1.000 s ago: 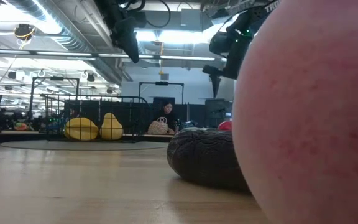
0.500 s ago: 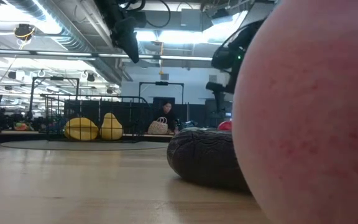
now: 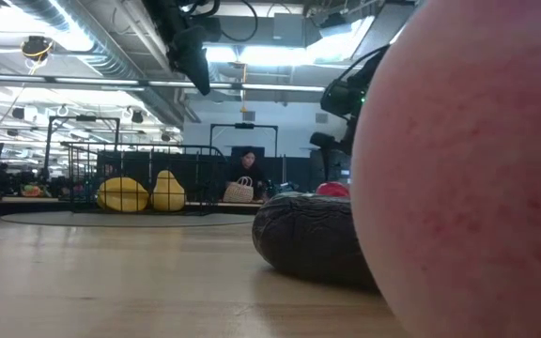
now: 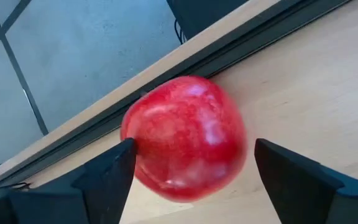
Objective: Build produce basket
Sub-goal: Put the red apple into the black wire basket
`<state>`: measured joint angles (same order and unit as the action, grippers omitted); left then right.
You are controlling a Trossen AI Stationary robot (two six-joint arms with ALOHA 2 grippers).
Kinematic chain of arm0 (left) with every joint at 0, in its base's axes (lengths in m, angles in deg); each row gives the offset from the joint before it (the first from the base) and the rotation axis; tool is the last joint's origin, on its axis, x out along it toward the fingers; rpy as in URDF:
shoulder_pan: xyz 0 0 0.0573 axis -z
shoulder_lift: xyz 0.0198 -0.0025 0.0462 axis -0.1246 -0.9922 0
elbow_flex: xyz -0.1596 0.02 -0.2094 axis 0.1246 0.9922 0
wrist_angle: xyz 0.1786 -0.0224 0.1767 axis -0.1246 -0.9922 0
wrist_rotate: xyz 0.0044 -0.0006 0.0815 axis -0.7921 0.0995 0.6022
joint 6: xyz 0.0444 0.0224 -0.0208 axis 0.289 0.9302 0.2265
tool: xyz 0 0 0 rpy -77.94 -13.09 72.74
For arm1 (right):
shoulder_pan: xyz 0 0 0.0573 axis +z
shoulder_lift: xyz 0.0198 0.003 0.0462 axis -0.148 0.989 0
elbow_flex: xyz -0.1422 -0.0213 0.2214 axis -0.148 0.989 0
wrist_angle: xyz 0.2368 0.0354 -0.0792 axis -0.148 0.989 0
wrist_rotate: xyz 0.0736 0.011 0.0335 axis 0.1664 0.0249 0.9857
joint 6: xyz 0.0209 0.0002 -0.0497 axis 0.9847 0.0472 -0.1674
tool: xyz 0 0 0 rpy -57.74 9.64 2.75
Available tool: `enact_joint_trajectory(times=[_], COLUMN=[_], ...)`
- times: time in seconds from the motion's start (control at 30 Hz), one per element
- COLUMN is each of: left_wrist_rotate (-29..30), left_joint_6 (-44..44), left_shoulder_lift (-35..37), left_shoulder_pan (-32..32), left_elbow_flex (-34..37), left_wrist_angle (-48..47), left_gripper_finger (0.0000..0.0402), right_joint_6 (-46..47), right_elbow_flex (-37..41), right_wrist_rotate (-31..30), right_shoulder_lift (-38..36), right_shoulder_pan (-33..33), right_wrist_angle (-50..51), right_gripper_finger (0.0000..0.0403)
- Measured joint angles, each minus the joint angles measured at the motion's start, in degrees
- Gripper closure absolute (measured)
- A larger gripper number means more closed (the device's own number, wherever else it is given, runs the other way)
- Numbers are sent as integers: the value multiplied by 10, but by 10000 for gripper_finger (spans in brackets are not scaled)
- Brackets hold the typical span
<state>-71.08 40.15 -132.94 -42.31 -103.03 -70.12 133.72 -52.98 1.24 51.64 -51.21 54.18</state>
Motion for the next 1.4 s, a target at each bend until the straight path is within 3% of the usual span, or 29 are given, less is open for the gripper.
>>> enact_joint_trajectory(times=[0.13, 0.37, 0.73, 1.4], left_wrist_rotate=[0, 0, 0, 0], left_joint_6=[0, 0, 0, 0], left_shoulder_lift=[0, 0, 0, 0], left_shoulder_pan=[0, 0, 0, 0], left_elbow_flex=[0, 0, 0, 0], left_wrist_angle=[0, 0, 0, 0], left_gripper_finger=[327, 327, 327, 327], right_joint_6=[-55, -233, -230, -61], right_elbow_flex=[0, 0, 0, -1], right_wrist_rotate=[6, 66, 48, 39], right_shoulder_lift=[0, 0, 3, 3], right_shoulder_pan=[6, 7, 21, 45], right_wrist_angle=[-16, -58, -63, -56], right_gripper_finger=[85, 85, 85, 85])
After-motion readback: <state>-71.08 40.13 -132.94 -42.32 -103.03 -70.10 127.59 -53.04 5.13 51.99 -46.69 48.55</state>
